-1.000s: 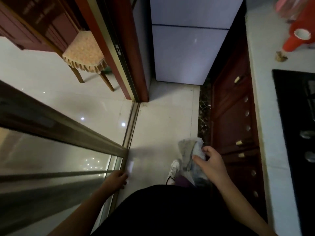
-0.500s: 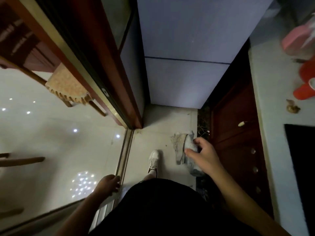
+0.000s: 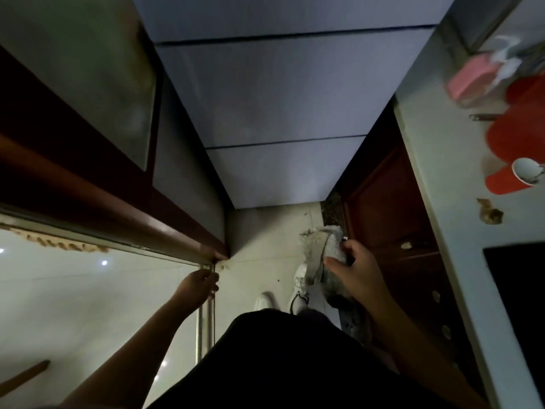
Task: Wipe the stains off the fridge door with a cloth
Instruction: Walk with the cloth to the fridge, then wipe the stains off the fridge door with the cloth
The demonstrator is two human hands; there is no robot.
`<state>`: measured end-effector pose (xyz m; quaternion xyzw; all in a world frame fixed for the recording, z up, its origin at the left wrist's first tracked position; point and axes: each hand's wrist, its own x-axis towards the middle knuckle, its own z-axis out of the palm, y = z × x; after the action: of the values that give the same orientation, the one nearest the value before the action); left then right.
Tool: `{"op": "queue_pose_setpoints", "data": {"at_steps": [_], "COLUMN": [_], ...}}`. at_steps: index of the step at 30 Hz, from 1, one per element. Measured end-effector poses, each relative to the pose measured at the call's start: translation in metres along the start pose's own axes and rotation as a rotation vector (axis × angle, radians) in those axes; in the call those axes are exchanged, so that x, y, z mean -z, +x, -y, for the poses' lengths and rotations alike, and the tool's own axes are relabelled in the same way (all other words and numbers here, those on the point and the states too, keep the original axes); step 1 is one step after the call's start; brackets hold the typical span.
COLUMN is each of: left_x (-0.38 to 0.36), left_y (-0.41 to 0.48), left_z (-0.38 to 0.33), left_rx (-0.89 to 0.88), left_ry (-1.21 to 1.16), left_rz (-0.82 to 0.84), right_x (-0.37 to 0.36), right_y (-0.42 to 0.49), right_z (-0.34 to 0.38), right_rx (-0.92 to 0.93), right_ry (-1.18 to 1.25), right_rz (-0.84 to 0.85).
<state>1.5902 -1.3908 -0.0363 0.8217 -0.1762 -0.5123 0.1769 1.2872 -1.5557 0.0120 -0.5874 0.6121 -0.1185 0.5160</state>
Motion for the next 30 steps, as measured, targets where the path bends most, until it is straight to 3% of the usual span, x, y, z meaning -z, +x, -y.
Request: {"op": "queue_pose_setpoints", "data": {"at_steps": [10, 16, 20, 27, 30], "left_x": [0.001, 0.050, 0.098, 0.190, 0.233], "left_y": [0.025, 0.020, -0.002, -0.087, -0.128], "left_z": [-0.088, -0.181, -0.261, -0.387, -0.435], "left_rx": [-0.095, -0.367, -0.577, -0.999, -1.094], "left_ry": [0.031, 0.249, 0.254, 0.270, 0.332], "left_rz": [-0.102, -0.191, -0.303, -0.722, -0.846], "right_x": [0.035, 0.070, 0.102, 0.169, 0.191], "right_y": [0.090, 0.124, 0.122, 0.077, 0.057], "right_z": [0.069, 0.175, 0.271, 0.441, 0.508], "right_rx": [0.094, 0.398, 0.610, 1.049, 1.209], "right_ry": [0.024, 0.003, 0.026, -0.014, -0.058], "right_rz": [0.089, 0.135, 0.111, -0.056, -0.161]}}
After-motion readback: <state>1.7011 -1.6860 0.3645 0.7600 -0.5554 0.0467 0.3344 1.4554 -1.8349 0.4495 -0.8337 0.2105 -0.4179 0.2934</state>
